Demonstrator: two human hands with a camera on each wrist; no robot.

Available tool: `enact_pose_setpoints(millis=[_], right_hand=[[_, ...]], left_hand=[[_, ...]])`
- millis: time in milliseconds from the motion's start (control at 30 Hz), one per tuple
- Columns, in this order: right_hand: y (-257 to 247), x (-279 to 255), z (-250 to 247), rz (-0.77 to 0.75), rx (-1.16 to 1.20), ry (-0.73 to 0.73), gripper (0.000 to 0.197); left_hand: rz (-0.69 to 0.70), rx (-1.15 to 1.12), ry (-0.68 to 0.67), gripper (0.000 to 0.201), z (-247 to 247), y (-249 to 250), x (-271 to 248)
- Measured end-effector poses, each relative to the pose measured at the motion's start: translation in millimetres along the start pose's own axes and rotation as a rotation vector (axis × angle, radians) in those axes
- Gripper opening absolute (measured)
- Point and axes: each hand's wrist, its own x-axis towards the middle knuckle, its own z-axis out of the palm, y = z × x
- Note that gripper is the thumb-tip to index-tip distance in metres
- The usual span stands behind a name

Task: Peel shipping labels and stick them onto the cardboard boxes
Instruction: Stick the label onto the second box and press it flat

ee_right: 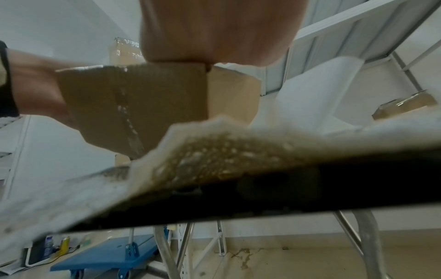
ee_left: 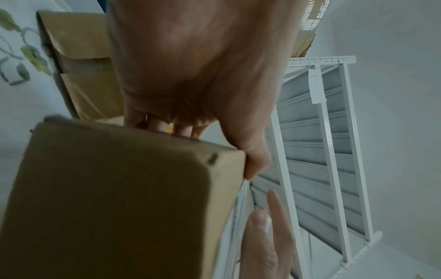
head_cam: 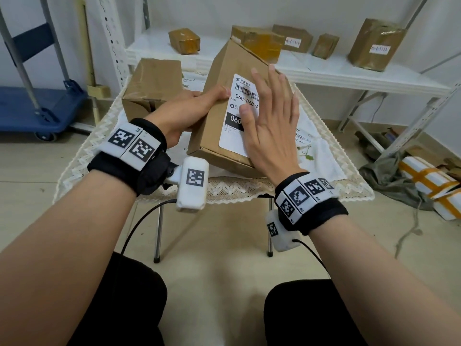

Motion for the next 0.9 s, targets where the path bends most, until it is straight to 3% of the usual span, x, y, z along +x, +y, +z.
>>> enact_pose_setpoints(millis=[200,300,467,667,900], right_hand=[[-4.1,-0.1,-7.7,-0.072,0.013,-0.075,0.067],[-6.2,11.0,-15.2,-0.045,0.037,0.026,0.063],[-4.6,24.2,-15.0,0.082,0.069,0.108,0.058],[-8.2,15.6,-6.0,0.073,0.008,0.032,0.060],[-14.2,3.0,-2.9,0.009,-0.010,-0.048,0.063]], left_hand=[[-0.015,0.026,-0.012,0.046,-1.2,2.1,-2.7],[-0.002,0.066,-0.024,0.050,1.6,4.3,-6.3],[0.017,0.088,-0.052,0.036,7.3,8.2,-7.2],[0.000,0.052,-0.060,0.054,3.0,-1.2,-1.7],[0.007,-0.037,0.035,0.050,4.9,-0.1,-2.5]])
